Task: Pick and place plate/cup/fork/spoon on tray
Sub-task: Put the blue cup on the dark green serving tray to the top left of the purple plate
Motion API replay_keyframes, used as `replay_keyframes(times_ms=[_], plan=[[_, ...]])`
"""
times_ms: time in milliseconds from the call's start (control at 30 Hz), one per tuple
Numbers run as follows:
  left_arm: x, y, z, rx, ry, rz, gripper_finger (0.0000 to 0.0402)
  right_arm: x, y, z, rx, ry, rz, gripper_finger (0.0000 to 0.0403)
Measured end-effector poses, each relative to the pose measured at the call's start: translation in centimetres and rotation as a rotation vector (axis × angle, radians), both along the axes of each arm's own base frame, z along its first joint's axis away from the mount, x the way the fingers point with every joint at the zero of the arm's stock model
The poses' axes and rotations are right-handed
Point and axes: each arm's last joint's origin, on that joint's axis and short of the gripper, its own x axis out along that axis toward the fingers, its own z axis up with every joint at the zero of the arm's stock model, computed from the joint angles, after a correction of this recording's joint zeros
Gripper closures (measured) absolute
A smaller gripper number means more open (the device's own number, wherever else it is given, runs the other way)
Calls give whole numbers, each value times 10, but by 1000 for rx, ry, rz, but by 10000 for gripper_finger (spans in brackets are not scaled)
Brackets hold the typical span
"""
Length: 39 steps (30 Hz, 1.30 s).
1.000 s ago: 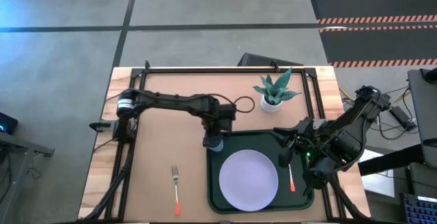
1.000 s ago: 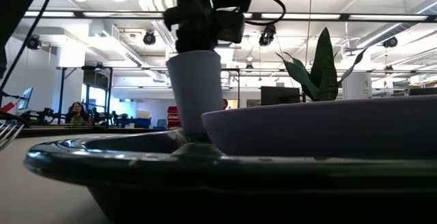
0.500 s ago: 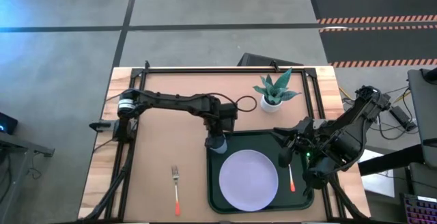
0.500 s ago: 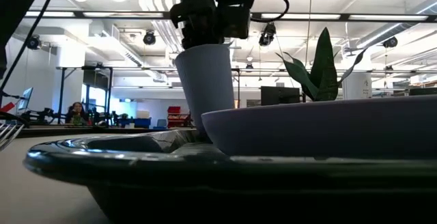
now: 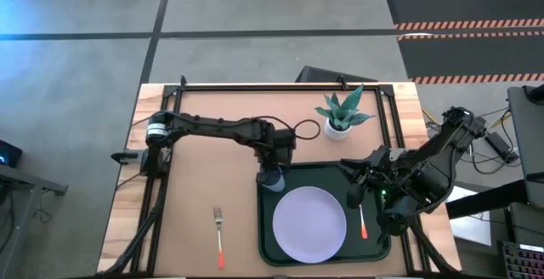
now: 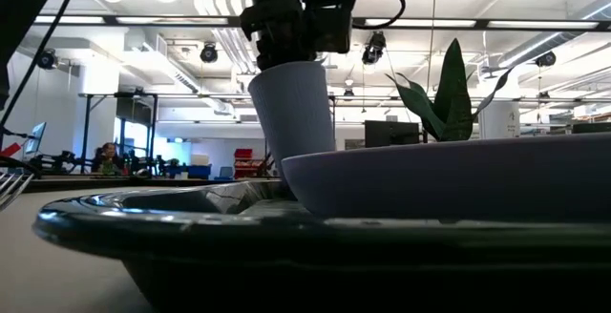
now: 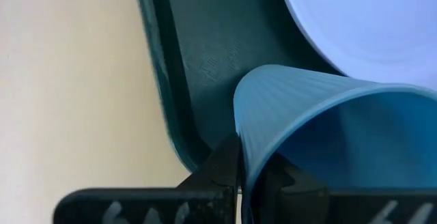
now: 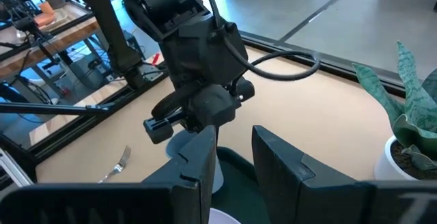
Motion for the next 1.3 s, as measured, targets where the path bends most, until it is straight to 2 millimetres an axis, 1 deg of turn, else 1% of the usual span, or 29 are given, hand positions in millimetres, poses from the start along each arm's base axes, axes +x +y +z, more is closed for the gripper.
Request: replay_keyframes(times_ms=[167,267,367,533,733,867,1100,1200,1300], plan=[[3,-4,-18,-8,35,-20,402,0,0,0,1,-2,0,316],[3,-6,-23,-13,58,-26,401,0,0,0,0,-2,0,317],[4,-7,-23,-15,57,-27,401,0,0,0,-3,-4,-2,317],[6,-6,-14,13,31,-29,401,0,0,0,-6,-5,-2,316],[9,-7,1,16,-7,-41,397,0,0,0,-6,-5,-2,317],[8,-9,3,15,3,-48,373,0,0,0,-14,0,2,317],[7,-14,6,10,-3,-60,313,0,0,0,-22,6,5,316],[8,-14,16,11,-34,-60,295,0,0,0,-22,6,5,317],[9,-14,33,22,-87,-58,286,0,0,0,-22,6,5,317]])
